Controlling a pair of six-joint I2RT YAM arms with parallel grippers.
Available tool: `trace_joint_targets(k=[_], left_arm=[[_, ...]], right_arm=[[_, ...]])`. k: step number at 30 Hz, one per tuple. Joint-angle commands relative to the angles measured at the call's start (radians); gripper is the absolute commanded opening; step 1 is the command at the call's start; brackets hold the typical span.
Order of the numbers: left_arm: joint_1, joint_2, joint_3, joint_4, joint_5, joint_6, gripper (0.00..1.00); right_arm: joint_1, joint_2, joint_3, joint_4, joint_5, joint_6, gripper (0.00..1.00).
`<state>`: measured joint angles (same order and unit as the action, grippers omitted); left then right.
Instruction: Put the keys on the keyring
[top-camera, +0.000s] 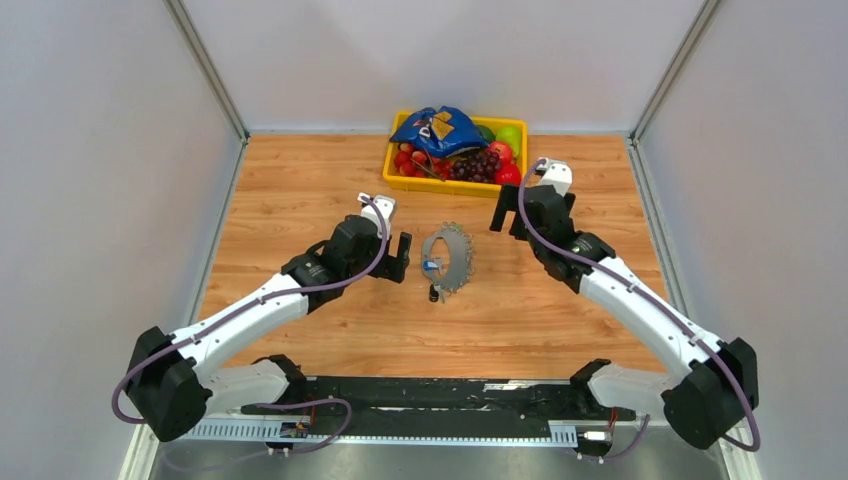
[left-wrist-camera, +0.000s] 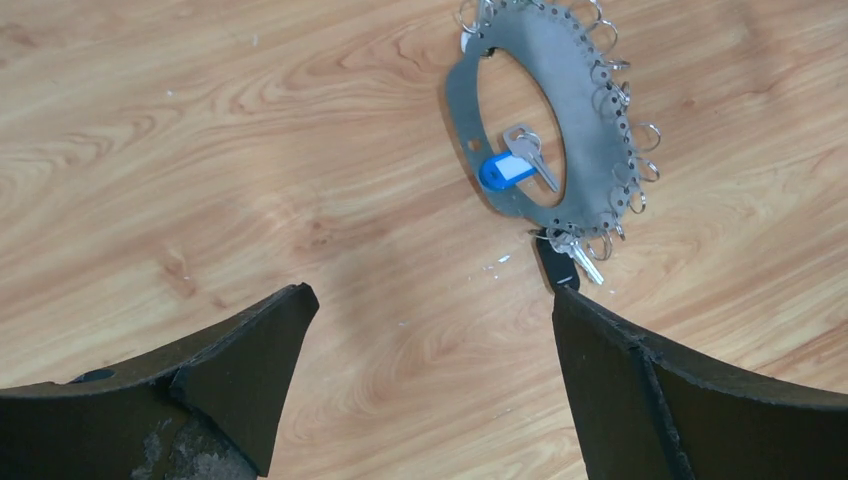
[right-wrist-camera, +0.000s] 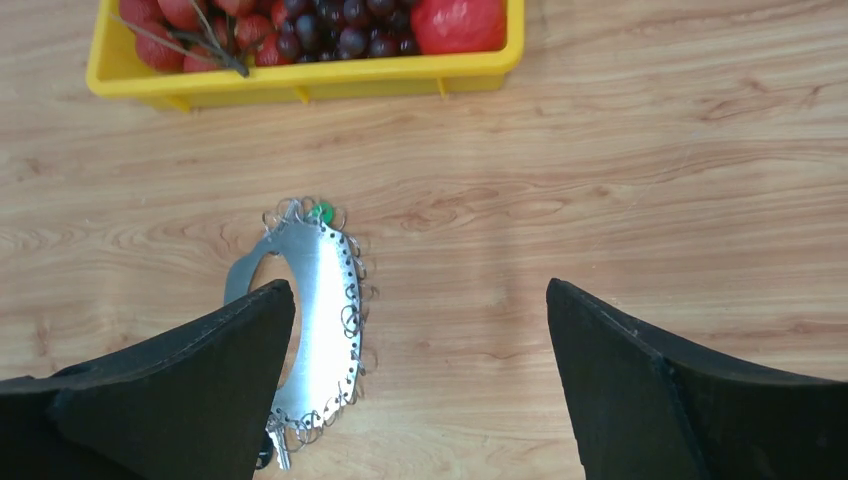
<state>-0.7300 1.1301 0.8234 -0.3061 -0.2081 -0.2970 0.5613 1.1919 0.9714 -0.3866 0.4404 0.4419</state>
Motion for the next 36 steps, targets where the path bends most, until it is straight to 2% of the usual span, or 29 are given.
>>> trace_joint_targets(k=[1, 2, 5, 8, 12, 23, 29, 36], left_arm=[[0.001, -0.016, -0.049, 0.128, 0.034, -0.094, 1.0], [0.0, -0.019, -0.058, 0.157, 0.04, -0.1, 1.0], [0.0, -0.004, -0.07, 0.183, 0.025, -0.128, 1.0], [-0.001, 0.048, -0.035, 0.144, 0.015, -0.117, 1.0], [0.0, 0.09, -0.021, 0.18, 0.073, -0.08, 1.0], [0.012, 0.28, 0.016, 0.298, 0.178, -0.139, 1.0], [0.108, 0.393, 0.025, 0.43, 0.334, -0.18, 1.0], [0.162, 0.522, 0.07, 0.484, 0.418, -0.211, 0.96]], right_arm=[[0.0, -0.08, -0.005, 0.021, 0.079, 0.014, 1.0], [0.0, -0.079, -0.006, 0.021, 0.063, 0.003, 1.0], [0.0, -0.065, -0.002, 0.019, -0.143, -0.123, 1.0], [0.0, -0.039, -0.01, 0.019, -0.139, -0.056, 1.0], [0.0, -0.007, -0.004, 0.019, -0.248, -0.054, 1.0], [0.0, -0.021, -0.067, 0.04, -0.333, -0.013, 1.0], [0.0, -0.022, -0.102, 0.052, -0.391, 0.016, 0.99], [0.0, -0.031, -0.096, 0.063, -0.399, 0.004, 0.99]])
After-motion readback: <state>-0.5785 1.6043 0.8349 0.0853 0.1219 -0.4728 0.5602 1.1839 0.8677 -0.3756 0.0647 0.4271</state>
